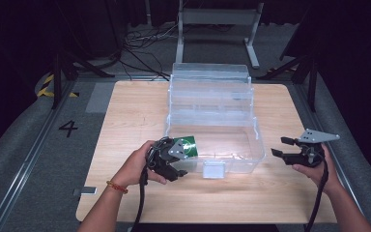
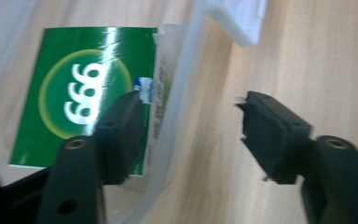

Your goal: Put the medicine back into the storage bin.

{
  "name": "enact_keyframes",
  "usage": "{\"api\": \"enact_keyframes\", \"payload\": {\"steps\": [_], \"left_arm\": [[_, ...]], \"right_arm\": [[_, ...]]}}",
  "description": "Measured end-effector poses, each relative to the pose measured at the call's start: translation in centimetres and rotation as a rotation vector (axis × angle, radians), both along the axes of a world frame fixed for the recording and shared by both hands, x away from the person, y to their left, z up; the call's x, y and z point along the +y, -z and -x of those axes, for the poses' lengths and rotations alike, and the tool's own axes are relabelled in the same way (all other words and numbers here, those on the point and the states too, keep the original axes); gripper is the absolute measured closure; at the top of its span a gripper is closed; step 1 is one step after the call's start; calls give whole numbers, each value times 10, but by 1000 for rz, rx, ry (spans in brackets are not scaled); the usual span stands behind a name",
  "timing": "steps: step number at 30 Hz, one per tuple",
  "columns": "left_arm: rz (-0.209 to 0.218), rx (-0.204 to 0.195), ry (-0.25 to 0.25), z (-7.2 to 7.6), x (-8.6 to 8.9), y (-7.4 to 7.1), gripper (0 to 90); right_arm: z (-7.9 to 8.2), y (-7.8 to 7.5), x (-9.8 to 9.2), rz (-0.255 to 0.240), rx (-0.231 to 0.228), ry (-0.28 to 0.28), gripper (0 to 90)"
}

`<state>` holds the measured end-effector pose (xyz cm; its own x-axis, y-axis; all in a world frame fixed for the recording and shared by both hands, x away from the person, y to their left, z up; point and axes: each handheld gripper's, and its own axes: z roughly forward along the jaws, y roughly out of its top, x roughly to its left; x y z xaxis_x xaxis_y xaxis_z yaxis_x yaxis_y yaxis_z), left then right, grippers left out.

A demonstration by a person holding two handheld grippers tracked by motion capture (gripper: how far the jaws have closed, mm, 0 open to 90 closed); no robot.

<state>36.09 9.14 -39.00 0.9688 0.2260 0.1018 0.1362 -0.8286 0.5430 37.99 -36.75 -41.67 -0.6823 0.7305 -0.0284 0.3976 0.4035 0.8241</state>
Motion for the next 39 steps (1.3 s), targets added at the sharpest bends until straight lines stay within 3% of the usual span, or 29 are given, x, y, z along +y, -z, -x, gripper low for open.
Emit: {"api": "enact_keyframes", "payload": {"steps": [1,8,9,13,18,19,21,22,25,32,39], "left_arm": [[0,0,0,0,0,0,429],[16,-18,1,-5,4,1,503],[16,-18,1,-5,4,1,516],[-3,-46,-30,-8,3,0,549],[-7,-43,-20,-11,3,-1,559],[3,-40,-7,-11,3,-1,640],[1,-32,22,-9,3,-2,660],[-2,-24,35,-9,3,-2,720],[-8,-21,38,-10,4,-2,748],[-18,-9,63,-11,4,-3,793],[-31,-12,67,-11,4,-4,796]], "right_arm": [[0,0,0,0,0,0,345],[-26,-43,20,-6,-72,-63,363],[-26,-43,20,-6,-72,-63,363],[-46,-65,40,-19,-92,-99,384],[-73,-87,61,-28,-108,-116,406],[-77,-91,67,-14,-119,-118,406],[-86,-98,79,11,-128,-128,406],[-90,-101,85,24,-130,-132,421],[-100,-104,99,43,-148,-119,460],[-120,-106,123,77,-125,-170,469],[-138,-100,137,124,-86,-173,480]]}}
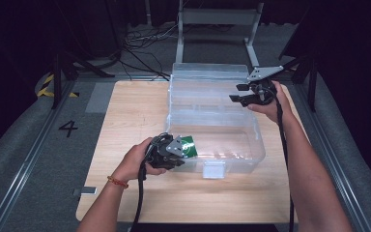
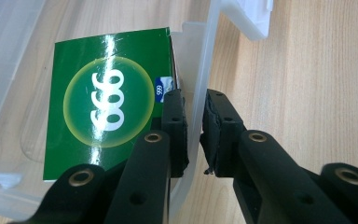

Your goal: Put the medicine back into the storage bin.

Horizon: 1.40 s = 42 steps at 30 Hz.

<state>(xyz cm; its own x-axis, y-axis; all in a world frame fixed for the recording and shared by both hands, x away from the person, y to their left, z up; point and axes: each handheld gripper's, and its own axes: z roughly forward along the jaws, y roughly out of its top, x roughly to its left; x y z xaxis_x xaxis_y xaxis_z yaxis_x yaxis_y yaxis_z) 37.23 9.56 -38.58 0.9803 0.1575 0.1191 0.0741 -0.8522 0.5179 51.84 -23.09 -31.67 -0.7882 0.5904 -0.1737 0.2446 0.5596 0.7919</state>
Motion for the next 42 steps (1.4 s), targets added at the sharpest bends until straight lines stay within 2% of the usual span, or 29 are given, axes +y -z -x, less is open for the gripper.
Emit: {"api": "enact_keyframes", "payload": {"steps": [1,4,7,12,16,19,23,31,35,37,42], "left_arm": [[2,1,-7,1,0,0,796],[1,3,-3,1,0,-1,796],[-23,-4,7,2,0,-3,796],[-15,4,-4,3,0,-2,798],[-9,11,-4,2,1,-2,797],[2,7,-9,2,1,-1,796],[15,13,-15,2,2,0,794],[48,55,-53,0,2,4,791],[30,53,-80,2,-1,8,794],[17,33,-94,4,-3,9,794],[21,50,-94,4,0,9,789]], "right_arm": [[-2,1,0,-1,10,-4,485],[-8,5,3,38,19,-6,491],[-12,6,3,43,30,-13,509],[-22,10,3,58,59,-8,560],[-26,13,8,99,73,-54,623],[-29,12,9,89,95,-84,682],[-29,10,13,138,85,-129,743],[-28,8,16,188,69,-150,788],[-27,6,18,215,64,-173,810],[-27,5,18,224,67,-182,814],[-28,-1,19,286,75,-238,841]]}}
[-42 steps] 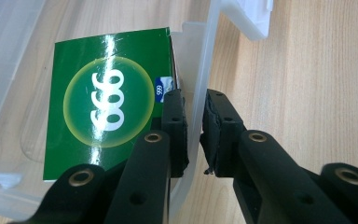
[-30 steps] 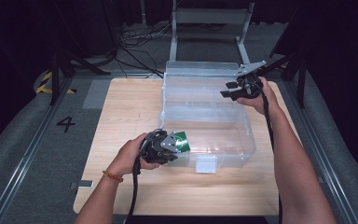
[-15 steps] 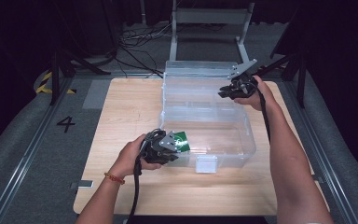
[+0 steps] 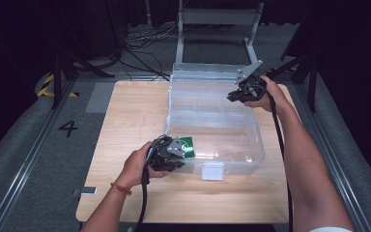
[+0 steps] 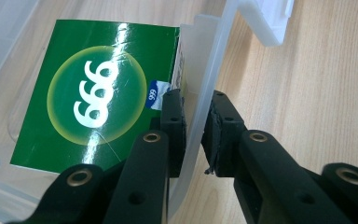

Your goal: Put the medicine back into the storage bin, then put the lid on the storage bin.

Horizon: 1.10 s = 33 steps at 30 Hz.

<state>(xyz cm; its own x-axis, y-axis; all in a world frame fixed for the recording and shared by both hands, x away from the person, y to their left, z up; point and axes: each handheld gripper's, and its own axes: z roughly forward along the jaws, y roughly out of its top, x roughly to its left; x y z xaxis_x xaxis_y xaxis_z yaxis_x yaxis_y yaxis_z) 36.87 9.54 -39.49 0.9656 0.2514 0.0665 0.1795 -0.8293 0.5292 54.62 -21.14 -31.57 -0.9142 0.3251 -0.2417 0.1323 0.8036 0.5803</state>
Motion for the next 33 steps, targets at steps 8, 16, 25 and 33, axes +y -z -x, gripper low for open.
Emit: {"api": "enact_keyframes", "payload": {"steps": [8,16,25,33], "left_arm": [[3,5,-13,0,0,0,784],[20,14,-27,0,0,2,778],[31,28,-41,0,-1,4,771],[17,40,-33,1,-8,8,766]], "right_arm": [[-2,-9,9,136,22,-37,851],[1,-7,12,141,-7,-28,852],[6,-8,12,114,-24,-21,857],[11,-12,16,120,-31,-30,860]]}}
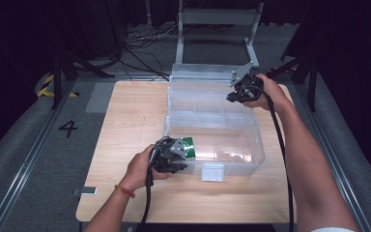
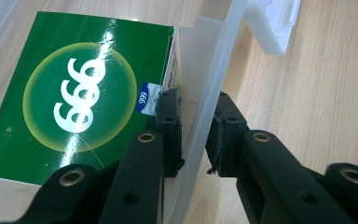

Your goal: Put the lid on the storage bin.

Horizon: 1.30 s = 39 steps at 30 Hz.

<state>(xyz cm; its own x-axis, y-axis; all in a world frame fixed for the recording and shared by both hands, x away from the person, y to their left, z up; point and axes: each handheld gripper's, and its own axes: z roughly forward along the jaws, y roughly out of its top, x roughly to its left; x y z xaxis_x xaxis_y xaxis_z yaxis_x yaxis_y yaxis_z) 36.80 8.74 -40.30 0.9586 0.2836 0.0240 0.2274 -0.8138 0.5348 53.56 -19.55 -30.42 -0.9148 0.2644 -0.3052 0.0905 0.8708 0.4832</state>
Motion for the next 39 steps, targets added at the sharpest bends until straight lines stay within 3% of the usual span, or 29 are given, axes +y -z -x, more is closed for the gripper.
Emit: {"api": "enact_keyframes", "payload": {"steps": [20,32,39], "left_arm": [[0,10,-11,-1,0,0,764],[7,9,-28,1,-1,0,753],[8,9,-32,1,-1,0,751]], "right_arm": [[17,-11,0,-29,-19,-13,874],[32,-19,3,-3,-39,-39,878],[41,-22,1,-17,-44,-47,881]]}}
